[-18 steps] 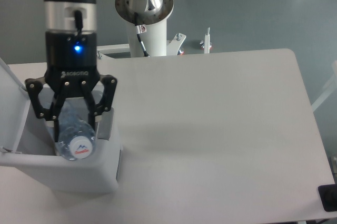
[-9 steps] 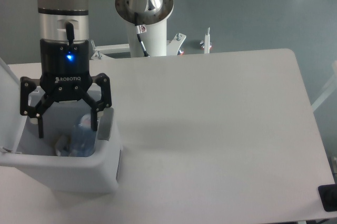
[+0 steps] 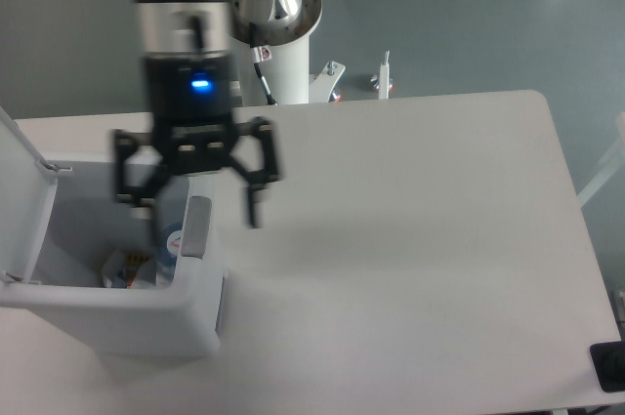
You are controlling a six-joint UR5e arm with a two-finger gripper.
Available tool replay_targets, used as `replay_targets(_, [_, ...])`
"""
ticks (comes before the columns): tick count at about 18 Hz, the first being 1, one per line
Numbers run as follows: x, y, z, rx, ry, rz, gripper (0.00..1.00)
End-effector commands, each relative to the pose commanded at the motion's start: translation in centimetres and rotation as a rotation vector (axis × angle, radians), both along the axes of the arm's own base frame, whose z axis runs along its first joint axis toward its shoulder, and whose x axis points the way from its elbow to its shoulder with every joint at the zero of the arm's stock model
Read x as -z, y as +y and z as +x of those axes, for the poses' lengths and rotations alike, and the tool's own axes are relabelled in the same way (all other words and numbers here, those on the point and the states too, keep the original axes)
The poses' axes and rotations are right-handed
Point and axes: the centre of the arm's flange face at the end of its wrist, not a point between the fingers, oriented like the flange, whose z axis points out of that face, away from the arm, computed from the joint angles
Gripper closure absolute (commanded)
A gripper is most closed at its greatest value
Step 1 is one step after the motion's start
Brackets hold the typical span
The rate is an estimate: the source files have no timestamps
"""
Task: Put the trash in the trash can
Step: 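Open the gripper to release the bottle and raise it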
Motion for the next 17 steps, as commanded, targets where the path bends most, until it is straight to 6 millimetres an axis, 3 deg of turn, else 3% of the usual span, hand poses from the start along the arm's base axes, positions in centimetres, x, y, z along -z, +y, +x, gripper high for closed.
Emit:
replay_targets(3, [0.2,-2.3,-2.8,0.025,0.081,-0.08,0.0])
replay_targets(5, [1.2,-3.2,-3.0,0.076,0.116,-0.141,0.0])
replay_targets(10, [1.6,-10.2,-4.4,0.271,0.235,-0.378,0.0])
replay_targets(14, [2.4,-14.2,-5.0,0.335,0.283,-0.521,0.0])
replay_targets(17, [2.6,-15.6,-6.0,0.357,0.302,-0.574,0.0])
